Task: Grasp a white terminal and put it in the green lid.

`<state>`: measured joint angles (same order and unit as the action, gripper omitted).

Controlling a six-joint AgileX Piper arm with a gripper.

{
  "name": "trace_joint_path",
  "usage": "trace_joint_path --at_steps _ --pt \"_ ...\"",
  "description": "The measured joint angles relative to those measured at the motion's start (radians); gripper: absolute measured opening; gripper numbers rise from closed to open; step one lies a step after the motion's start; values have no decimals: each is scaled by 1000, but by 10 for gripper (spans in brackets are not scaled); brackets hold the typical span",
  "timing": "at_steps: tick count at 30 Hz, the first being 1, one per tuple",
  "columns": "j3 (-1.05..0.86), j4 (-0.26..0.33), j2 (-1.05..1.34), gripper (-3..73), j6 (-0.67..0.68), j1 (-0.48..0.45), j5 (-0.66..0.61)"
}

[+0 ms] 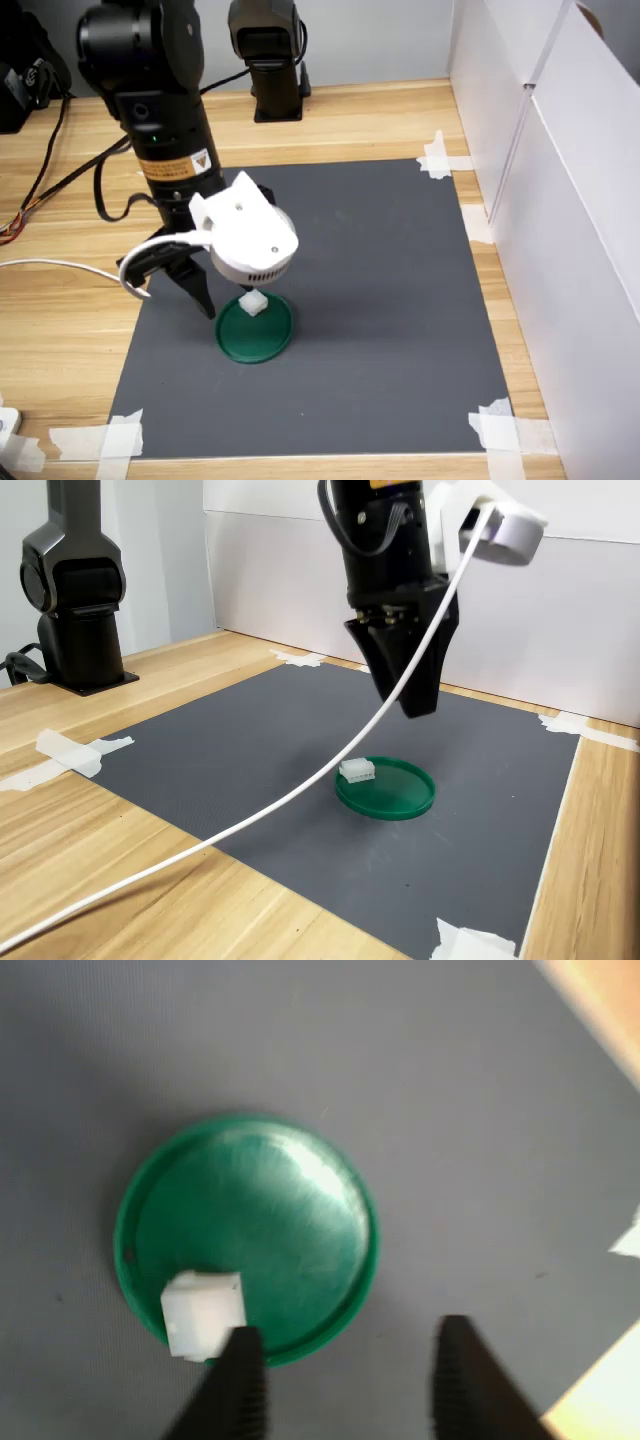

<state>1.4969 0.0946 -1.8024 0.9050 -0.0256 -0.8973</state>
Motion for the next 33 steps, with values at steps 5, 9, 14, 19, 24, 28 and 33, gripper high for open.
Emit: trace_joint_path --at_steps 5,9,14,19,24,28,33 --pt "-10 2 65 53 -32 0 25" --pt "-99 3 158 -12 -43 0 134" --pt "-316 5 326 -19 -136 0 352" --pt "-547 0 508 -19 -428 0 616" --pt "-728 -48 703 -19 -737 0 762" --pt "-848 -61 868 -19 -872 0 784" --pt "-991 -61 1057 -19 -927 0 785"
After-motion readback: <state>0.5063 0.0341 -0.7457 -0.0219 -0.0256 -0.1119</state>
